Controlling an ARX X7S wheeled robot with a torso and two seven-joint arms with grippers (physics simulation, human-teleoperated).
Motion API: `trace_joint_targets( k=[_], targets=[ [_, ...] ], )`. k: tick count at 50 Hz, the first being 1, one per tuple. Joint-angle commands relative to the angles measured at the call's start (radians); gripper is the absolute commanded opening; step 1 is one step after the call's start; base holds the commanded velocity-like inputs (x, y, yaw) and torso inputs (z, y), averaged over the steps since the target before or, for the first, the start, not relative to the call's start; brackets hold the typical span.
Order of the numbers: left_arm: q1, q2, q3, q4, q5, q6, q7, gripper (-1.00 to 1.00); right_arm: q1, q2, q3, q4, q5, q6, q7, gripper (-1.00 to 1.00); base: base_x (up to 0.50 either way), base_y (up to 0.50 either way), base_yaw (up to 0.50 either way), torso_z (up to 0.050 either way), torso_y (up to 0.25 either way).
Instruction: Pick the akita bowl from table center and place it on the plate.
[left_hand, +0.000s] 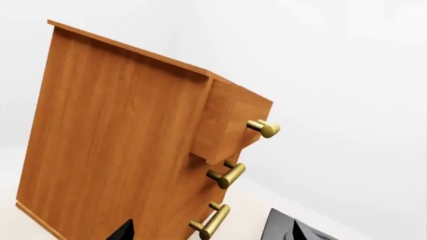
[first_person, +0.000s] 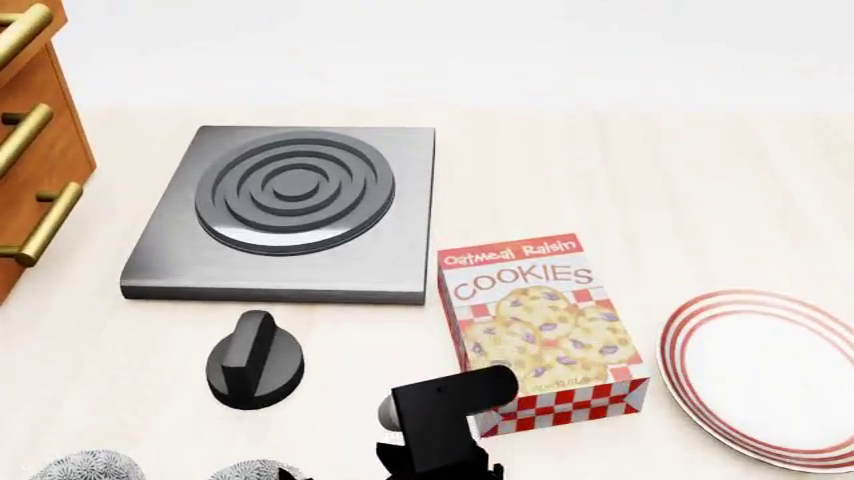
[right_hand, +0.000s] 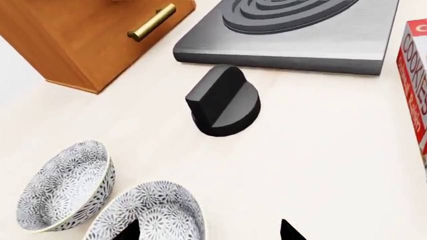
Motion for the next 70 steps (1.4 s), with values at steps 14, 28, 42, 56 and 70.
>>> trace_joint_targets(
  k=[14,28,42,56,70],
  targets=[
    [0.016,0.021,-0.020,-0.007,0.011,0.026,0.015,1.00,-0.009,-0.012,0.010,0.034,0.037,0.028,-0.019,1.00,0.00,0.00,0.00,0.000,0.000],
    [0.010,0.016,-0.009,-0.014,0.013,0.029,0.011,1.00,0.029,-0.013,0.006,0.143,0.034,0.002,-0.038,1.00,0.00,0.00,0.00,0.000,0.000],
    [0.013,0.010,-0.006,-0.012,0.010,0.033,0.004,1.00,0.057,-0.017,-0.017,0.229,0.026,-0.037,-0.067,1.00,0.00,0.00,0.00,0.000,0.000],
    [0.021,0.004,-0.008,-0.004,0.000,0.034,-0.002,1.00,0.068,-0.023,-0.052,0.270,0.026,-0.049,-0.084,1.00,0.00,0.00,0.00,0.000,0.000],
    [0.033,0.001,-0.008,0.000,-0.002,0.046,-0.005,1.00,0.069,-0.023,-0.084,0.296,0.029,-0.067,-0.105,1.00,0.00,0.00,0.00,0.000,0.000]
  ],
)
